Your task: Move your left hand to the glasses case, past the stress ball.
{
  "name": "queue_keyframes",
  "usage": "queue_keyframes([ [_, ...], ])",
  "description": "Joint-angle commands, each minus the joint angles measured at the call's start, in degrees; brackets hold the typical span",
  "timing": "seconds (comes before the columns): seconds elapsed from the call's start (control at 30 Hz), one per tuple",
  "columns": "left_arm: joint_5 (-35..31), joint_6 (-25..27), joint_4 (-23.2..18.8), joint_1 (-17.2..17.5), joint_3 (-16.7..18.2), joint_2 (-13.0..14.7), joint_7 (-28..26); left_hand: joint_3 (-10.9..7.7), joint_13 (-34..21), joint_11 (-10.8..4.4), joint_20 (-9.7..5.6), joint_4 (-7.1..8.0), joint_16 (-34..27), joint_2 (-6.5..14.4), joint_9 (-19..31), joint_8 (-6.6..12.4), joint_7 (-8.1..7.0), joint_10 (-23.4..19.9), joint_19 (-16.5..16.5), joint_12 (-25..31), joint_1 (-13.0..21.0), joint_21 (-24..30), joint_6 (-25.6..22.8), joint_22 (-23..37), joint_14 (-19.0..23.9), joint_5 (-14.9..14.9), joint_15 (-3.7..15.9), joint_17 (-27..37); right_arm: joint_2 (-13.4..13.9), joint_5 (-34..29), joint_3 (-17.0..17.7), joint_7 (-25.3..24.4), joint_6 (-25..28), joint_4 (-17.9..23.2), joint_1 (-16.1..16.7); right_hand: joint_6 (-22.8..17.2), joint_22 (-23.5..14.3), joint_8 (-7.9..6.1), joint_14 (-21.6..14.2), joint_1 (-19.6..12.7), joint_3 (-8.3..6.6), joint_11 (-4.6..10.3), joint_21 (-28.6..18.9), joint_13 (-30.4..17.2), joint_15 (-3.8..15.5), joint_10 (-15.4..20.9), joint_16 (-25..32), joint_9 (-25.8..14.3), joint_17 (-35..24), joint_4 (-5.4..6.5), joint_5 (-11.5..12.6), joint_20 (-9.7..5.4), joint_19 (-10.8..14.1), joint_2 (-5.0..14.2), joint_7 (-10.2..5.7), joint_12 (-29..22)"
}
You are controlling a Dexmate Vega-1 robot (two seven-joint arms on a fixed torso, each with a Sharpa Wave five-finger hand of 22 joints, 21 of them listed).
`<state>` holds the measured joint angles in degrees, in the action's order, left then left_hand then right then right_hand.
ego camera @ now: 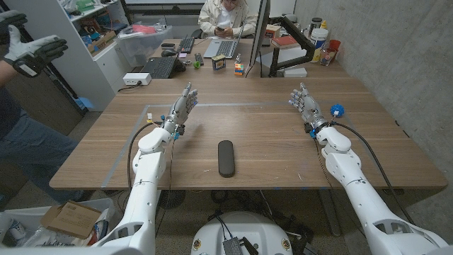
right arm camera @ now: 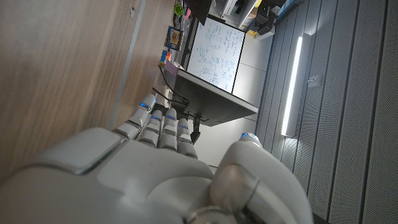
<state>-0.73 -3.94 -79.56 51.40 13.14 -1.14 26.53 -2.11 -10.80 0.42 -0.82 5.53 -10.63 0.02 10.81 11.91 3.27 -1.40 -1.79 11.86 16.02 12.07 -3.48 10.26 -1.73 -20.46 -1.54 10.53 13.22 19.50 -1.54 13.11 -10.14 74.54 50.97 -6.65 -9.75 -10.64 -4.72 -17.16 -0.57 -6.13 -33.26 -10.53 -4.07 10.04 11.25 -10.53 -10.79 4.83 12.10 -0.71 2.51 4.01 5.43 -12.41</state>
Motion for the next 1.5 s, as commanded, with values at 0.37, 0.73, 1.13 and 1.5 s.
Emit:
queue_keyframes([
  [0.37,-1.61,-1.37,-3.43,2.18,0.22,-0.38,1.29,0.48,-0.30,-0.21,0.52,0.09,-0.16,0.08,0.08,-0.29,-0.52,0.01,-0.22,-0.03,1.04,-0.23,0.16,0.14,-0.25,0.21,0.01,0.09,-0.62,-0.96,0.70,0.17,0.25,1.09,0.85,-0.67,-0.09,-0.53,-0.53,-0.31,0.38,0.06,0.50,-0.13,-0.08,0.55,0.20,-0.08,-0.09,0.20,-0.02,0.03,0.71,0.09,-0.45,-0.11],
  [0.73,-1.17,-1.86,-4.91,3.20,0.42,-0.69,1.91,0.57,-0.30,0.11,0.69,-0.03,-0.17,0.18,0.08,-0.30,-0.61,-0.04,-0.38,-0.01,1.36,-0.32,0.17,0.14,-0.26,0.28,0.04,0.09,-0.65,-0.99,0.77,0.08,0.08,1.40,1.21,-0.75,-0.10,-0.53,-0.57,-0.26,0.43,0.07,0.81,-0.14,-0.06,0.62,0.19,-0.08,-0.10,0.18,-0.04,0.05,0.84,0.14,-0.52,-0.10],
  [1.13,-1.25,-2.72,-6.30,4.06,0.45,-0.57,2.34,0.67,-0.31,-0.12,0.73,-0.14,-0.18,0.28,0.09,-0.25,-0.62,-0.07,-0.40,0.00,1.65,-0.36,-0.01,0.15,-0.25,0.36,0.05,0.08,-0.67,-1.11,0.58,0.23,-0.27,1.13,0.94,-0.92,-0.11,-0.58,-0.55,-0.22,0.50,0.09,1.10,-0.14,-0.10,0.62,0.15,-0.08,-0.09,0.15,-0.06,0.06,0.95,0.14,-0.57,-0.08],
  [1.5,-0.71,-4.45,-7.71,4.76,0.17,-0.62,3.46,0.81,-0.31,-0.02,0.82,-0.22,-0.20,0.33,0.09,-0.25,-0.60,0.05,-0.57,-0.05,1.86,-0.44,-0.07,0.15,-0.25,0.42,0.01,0.08,-0.53,-1.21,0.58,0.02,-0.19,1.61,1.26,-0.94,-0.12,-0.56,-0.56,-0.20,0.54,0.04,1.36,-0.14,-0.02,0.67,0.14,-0.08,-0.09,0.13,-0.07,0.09,1.06,0.18,-0.59,-0.07],
])
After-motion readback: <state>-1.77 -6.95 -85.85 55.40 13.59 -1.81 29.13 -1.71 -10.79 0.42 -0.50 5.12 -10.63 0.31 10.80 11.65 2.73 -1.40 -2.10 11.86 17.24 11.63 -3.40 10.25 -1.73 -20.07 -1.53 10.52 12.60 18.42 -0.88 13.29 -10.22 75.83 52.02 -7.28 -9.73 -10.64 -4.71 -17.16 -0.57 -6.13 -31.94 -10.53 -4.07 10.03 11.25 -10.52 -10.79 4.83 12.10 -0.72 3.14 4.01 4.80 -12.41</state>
